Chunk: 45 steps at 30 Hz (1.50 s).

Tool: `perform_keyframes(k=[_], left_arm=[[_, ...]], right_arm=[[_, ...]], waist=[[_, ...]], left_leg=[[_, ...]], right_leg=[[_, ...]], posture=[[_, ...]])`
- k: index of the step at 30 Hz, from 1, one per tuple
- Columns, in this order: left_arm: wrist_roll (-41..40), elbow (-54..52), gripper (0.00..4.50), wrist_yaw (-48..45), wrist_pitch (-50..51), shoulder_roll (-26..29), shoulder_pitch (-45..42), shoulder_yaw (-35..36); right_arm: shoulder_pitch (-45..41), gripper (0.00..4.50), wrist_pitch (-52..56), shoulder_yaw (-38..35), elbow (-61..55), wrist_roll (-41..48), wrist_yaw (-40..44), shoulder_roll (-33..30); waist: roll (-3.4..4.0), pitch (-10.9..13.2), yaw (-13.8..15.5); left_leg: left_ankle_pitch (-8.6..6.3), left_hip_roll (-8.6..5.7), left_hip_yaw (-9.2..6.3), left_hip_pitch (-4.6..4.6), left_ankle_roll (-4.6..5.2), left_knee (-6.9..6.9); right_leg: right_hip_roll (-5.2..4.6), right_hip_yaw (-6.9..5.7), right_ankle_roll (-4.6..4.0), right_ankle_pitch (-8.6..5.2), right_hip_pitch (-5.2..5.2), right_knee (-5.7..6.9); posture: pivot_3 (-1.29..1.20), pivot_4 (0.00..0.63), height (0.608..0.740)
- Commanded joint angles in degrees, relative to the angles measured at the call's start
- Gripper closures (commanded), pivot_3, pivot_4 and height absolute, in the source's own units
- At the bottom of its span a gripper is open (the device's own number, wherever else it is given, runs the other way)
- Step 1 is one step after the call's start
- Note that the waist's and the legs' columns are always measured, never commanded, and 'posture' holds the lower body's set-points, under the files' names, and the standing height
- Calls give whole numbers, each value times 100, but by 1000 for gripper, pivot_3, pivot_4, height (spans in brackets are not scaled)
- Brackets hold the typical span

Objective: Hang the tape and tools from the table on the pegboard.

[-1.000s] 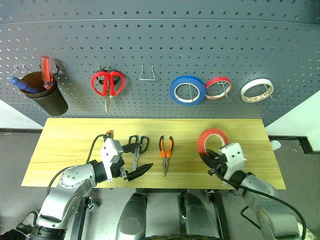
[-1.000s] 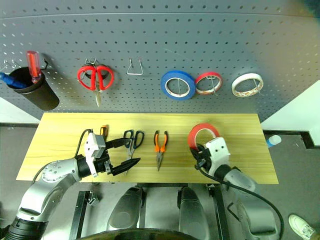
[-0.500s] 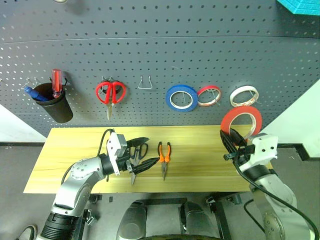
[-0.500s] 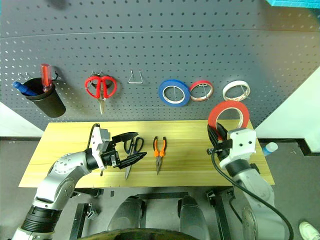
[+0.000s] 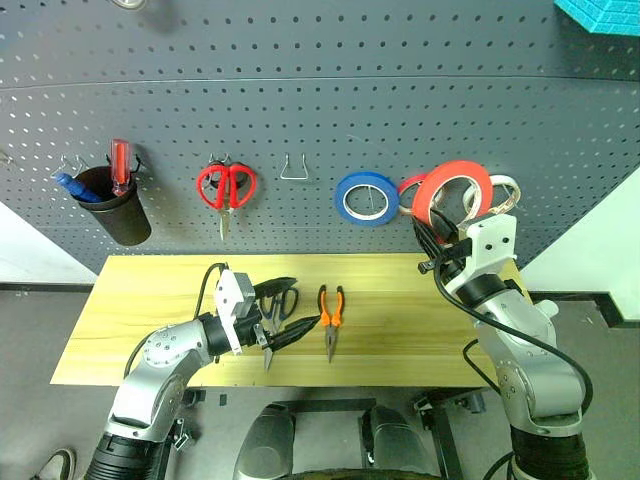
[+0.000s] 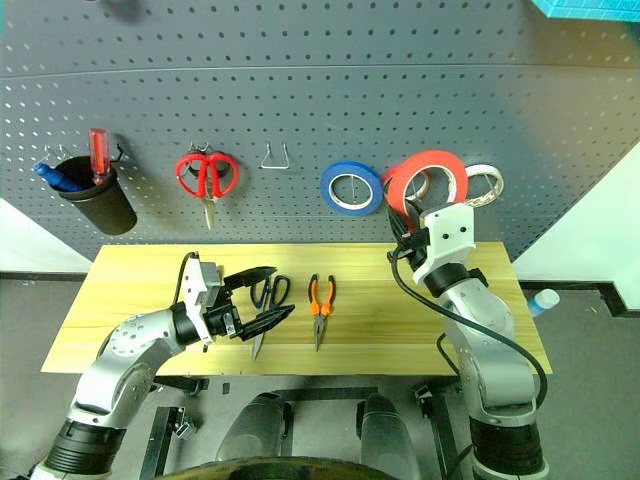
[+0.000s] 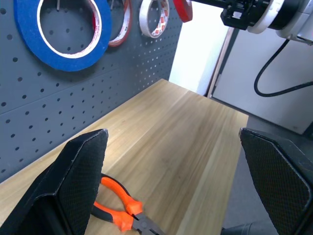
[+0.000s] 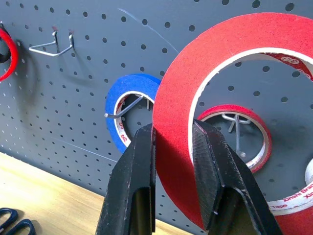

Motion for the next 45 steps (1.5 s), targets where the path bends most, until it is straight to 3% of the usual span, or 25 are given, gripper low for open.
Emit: perform_keyframes(k=[1, 45], left_arm=[[-28, -269, 0, 58, -77, 55, 64, 89], [-347, -848, 0, 524, 150, 163, -58, 308]], right_arm=[[-51, 3819, -110, -9, -88, 16, 8, 4], [-1354, 3819, -1288, 428, 2432, -463, 38, 463]], waist=[[0, 0, 9], [2, 2, 25]], left_leg=[[0, 0, 0, 1, 0, 0], [0, 0, 0, 11, 0, -5]], right_leg=[[0, 0, 0, 0, 0, 1], [2, 0, -1, -1, 5, 2]], posture=[[270, 88, 681], [330, 118, 681]])
